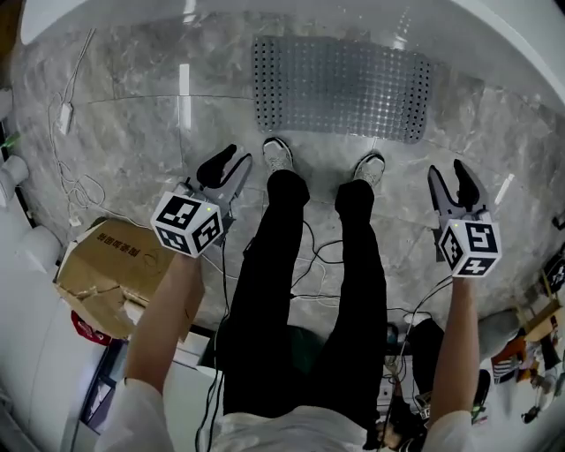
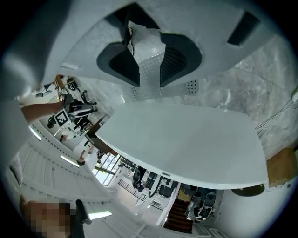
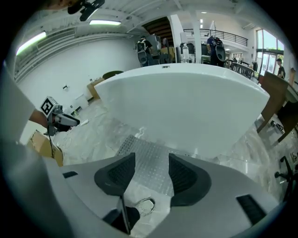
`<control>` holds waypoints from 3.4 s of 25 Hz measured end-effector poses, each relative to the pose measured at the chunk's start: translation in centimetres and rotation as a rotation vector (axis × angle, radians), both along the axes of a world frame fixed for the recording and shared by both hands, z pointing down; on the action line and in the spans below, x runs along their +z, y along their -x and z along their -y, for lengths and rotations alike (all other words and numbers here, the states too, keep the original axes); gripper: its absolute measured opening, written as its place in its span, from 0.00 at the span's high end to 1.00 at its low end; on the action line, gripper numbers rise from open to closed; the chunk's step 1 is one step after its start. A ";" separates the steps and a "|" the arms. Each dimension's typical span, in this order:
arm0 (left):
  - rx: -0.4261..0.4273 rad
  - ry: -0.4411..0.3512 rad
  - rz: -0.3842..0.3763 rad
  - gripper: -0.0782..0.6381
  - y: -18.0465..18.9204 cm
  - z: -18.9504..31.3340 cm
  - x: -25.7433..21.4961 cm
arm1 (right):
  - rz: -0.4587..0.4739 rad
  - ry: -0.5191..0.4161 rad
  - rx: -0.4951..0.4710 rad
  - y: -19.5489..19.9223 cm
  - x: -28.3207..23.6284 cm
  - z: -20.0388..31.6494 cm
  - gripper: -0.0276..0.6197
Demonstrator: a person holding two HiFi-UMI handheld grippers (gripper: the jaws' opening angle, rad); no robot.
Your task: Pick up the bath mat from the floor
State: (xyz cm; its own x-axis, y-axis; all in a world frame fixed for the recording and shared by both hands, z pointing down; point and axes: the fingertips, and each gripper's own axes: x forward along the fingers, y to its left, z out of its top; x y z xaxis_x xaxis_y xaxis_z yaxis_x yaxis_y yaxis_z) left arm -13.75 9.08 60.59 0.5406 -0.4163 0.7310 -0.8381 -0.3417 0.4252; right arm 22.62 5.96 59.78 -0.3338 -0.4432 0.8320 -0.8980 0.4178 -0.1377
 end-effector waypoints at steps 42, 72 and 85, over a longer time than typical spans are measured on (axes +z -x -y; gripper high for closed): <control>-0.162 0.269 0.216 0.49 9.7 4.2 47.4 | -0.227 0.298 0.208 -14.2 46.7 5.3 0.55; 0.009 0.297 0.158 0.77 2.9 2.7 35.8 | -0.229 0.377 0.030 -8.7 35.5 3.4 0.87; 0.097 0.312 0.124 0.78 -0.2 3.1 30.3 | -0.219 0.409 -0.095 -4.1 31.2 2.8 0.88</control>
